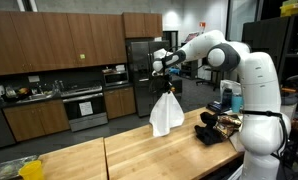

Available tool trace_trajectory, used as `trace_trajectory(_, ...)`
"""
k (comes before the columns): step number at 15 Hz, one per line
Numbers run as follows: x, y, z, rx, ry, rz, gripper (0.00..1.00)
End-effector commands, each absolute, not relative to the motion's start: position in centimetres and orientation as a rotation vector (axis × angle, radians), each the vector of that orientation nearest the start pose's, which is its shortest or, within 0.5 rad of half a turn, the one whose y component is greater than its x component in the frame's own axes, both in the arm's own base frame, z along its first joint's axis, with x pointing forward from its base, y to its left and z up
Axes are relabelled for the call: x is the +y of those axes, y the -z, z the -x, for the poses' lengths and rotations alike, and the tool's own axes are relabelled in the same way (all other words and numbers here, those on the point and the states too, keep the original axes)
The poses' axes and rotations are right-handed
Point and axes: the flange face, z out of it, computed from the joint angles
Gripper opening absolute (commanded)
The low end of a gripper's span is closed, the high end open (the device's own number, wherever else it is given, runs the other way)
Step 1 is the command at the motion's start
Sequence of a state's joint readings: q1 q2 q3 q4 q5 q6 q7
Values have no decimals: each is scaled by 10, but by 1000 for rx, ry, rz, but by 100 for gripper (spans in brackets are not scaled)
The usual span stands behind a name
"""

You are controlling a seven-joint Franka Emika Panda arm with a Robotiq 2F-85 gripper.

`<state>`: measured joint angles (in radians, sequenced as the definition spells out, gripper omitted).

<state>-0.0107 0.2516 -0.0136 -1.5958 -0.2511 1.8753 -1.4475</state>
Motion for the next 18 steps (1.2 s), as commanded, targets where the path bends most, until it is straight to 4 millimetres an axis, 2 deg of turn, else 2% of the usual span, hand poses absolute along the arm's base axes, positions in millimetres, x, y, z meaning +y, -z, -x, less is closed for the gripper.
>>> trace_trajectory(1,-99,-526,-585,-2012,-223,2677,0)
trace_trajectory(2,-118,-534,-570,-1938,-212,2741,0)
trace_trajectory(5,-154,-552,-525,-1703,-192,2917,0)
trace_trajectory(9,-172,-572,-465,-1474,-268,3093,0)
trace_trajectory(11,-172,-571,-437,-1348,-298,3138,0)
trace_trajectory(13,-178,-561,-415,-1226,-315,3149,0)
trace_trajectory(15,-173,-541,-401,-1132,-338,3131,0)
trace_trajectory(16,-175,-530,-399,-1117,-343,3113,0)
trace_trajectory(18,-169,-493,-407,-1144,-343,3015,0)
